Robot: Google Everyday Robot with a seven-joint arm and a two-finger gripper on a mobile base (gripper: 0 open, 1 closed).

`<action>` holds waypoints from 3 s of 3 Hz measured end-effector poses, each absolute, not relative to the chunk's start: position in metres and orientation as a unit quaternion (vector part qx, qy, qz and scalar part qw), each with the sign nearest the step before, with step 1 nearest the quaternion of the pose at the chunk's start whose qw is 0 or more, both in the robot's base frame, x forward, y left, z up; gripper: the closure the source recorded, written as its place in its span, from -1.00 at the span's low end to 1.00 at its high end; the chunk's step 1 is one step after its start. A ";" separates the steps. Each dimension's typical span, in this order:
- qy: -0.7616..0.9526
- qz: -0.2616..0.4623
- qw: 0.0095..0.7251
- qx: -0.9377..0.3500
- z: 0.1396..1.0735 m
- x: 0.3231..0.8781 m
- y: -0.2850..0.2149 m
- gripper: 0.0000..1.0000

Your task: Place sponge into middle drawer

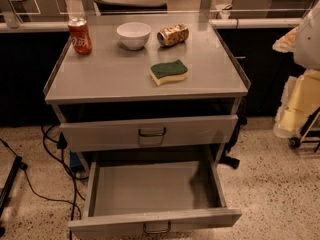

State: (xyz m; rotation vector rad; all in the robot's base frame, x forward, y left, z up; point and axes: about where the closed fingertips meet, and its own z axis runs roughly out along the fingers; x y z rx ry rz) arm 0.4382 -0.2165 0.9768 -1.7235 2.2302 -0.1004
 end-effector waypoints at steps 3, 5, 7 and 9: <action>0.811 -0.014 0.226 -0.539 0.963 0.484 -0.222 -1.00; 0.803 0.016 0.291 -0.520 0.947 0.564 -0.189 -1.00; 0.818 0.011 0.319 -0.478 0.924 0.646 -0.137 -1.00; 0.824 0.016 0.319 -0.468 0.922 0.647 -0.137 -1.00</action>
Offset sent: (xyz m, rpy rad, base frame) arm 0.0451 -0.0201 -0.0135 0.1488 -0.0760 -0.2043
